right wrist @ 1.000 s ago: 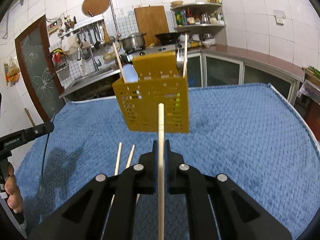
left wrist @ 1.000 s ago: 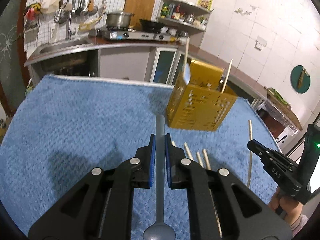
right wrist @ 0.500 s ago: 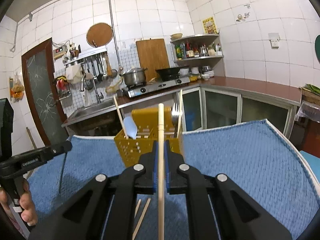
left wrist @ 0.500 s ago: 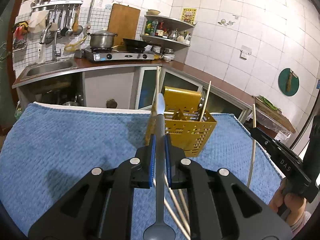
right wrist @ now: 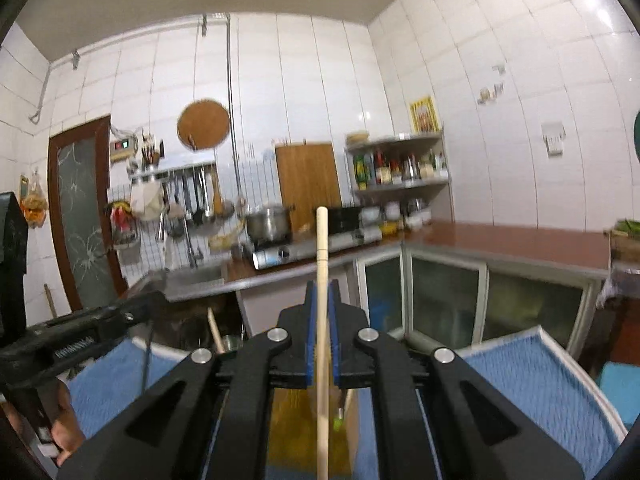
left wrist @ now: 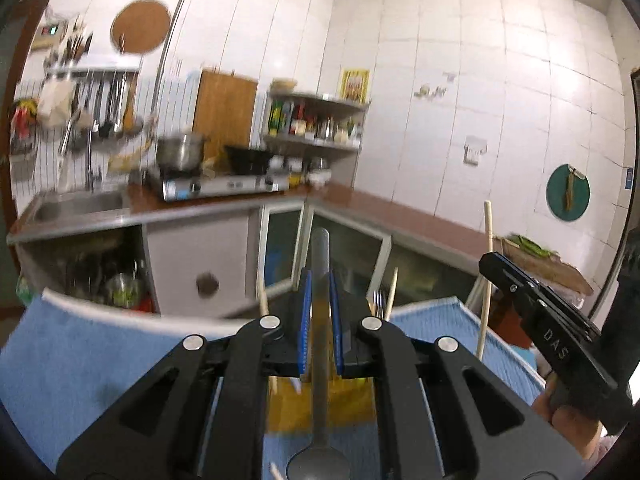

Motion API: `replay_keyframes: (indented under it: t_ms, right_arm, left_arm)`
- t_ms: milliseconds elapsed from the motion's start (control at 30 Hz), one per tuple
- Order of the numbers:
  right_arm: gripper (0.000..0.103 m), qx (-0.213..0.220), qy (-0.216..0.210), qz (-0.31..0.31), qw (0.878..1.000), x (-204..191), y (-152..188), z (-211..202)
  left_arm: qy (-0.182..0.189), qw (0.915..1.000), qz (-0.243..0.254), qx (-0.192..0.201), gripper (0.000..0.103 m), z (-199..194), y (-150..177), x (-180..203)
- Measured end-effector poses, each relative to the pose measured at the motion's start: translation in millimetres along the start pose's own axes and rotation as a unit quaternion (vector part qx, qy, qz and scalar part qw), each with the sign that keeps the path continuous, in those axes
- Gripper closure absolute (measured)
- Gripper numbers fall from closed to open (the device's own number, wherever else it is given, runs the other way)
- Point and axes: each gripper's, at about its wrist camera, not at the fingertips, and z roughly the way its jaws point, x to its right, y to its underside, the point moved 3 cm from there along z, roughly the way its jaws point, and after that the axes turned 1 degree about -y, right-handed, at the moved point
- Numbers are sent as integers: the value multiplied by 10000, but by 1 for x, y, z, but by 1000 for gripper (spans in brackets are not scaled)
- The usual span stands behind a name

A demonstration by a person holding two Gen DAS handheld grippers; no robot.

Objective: Organize utensils
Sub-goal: 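Lower the spoon and chopstick into the caddy and open both tools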

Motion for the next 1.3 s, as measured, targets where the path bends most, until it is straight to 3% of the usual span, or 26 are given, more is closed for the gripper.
replay_keyframes:
  t_ms: [200,367,633,900,1300]
  right_arm:
    - [97,510,-49,7,9987,1,-18,33]
    - [97,693,-92,74,9975,7,-11,61]
    - [97,672,-118,5,9977,5,23,84]
    - [97,413,-105,-162,9990,4,56,77]
    - [97,-263,32,-95,9996,17,99,71]
  left_arm:
    - [-134,9979,232,584,95,42,-24,12]
    - [-335,9965,237,734,95,85,-16,4]
    - [-449,9970,99,622,95,115,19,-9]
    - [-516,9968,308,518,95,100,48,-10]
    - [-620,9977,271,-7,95,95,76,-20]
